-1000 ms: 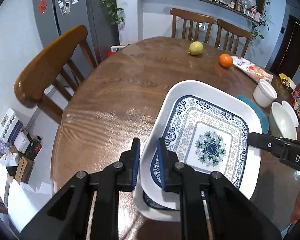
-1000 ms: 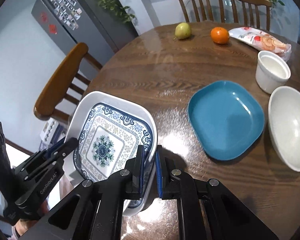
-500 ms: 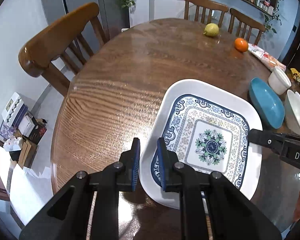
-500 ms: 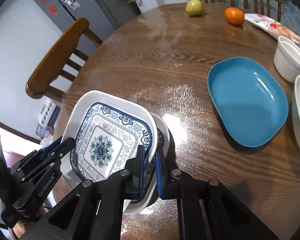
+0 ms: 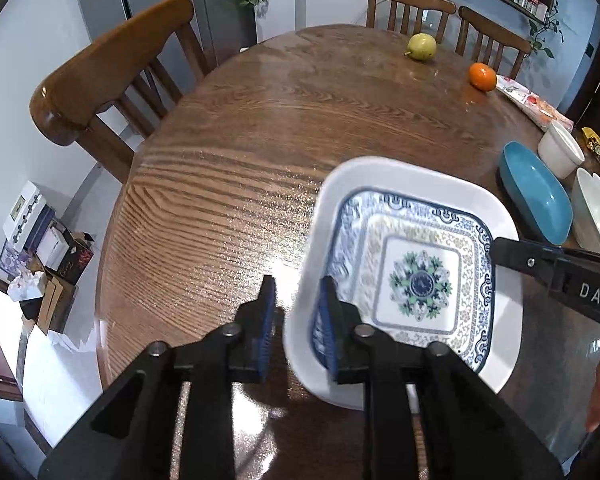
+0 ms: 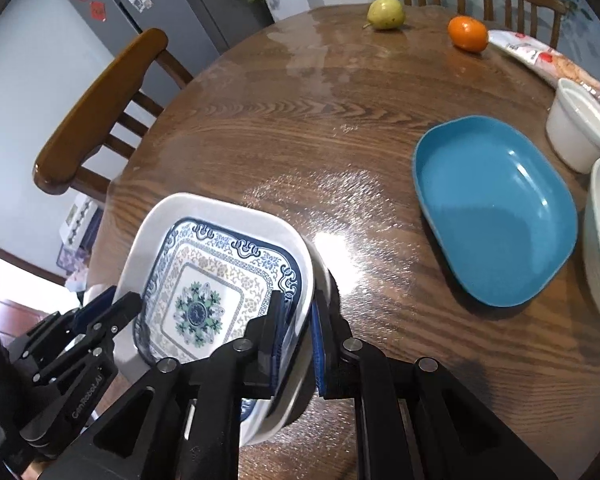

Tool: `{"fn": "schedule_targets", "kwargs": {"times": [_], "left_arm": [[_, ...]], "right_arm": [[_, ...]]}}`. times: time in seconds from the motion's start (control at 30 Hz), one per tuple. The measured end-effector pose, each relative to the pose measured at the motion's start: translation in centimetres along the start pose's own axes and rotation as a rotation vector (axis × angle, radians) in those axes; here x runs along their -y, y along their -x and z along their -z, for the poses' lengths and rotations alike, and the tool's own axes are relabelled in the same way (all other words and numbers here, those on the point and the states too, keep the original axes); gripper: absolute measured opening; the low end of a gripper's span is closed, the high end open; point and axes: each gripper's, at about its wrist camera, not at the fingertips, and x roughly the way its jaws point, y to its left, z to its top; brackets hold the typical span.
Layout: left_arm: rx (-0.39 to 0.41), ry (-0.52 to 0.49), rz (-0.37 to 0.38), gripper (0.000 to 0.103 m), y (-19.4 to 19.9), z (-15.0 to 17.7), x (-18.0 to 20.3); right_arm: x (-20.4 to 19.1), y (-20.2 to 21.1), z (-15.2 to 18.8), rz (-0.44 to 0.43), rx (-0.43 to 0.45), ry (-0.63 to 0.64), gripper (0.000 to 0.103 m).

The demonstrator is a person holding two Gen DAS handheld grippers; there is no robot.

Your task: Organize plates and bowls

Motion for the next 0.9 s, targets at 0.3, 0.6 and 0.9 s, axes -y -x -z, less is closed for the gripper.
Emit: {"fn": "schedule_targets", "kwargs": {"times": [0.3,0.6,0.9], "left_arm": [[0.044,-0.005,0.027,0.060,1.4,-0.5,0.7],[0.061,-0.075,0.110,0.062,2.1,-1.8,5.0],[0.108,-0.171,0.177,0.067,2.0,-4.2,11.5]], "right_arm": [[3.0,3.9,0.1,-0.041,0.084,-0.078,0.035],[9.3,7.0,2.0,0.017,0.139,-0.241,0.035],[13.9,8.3,3.5,0.035,0.162,-0.352,0.035]]}}
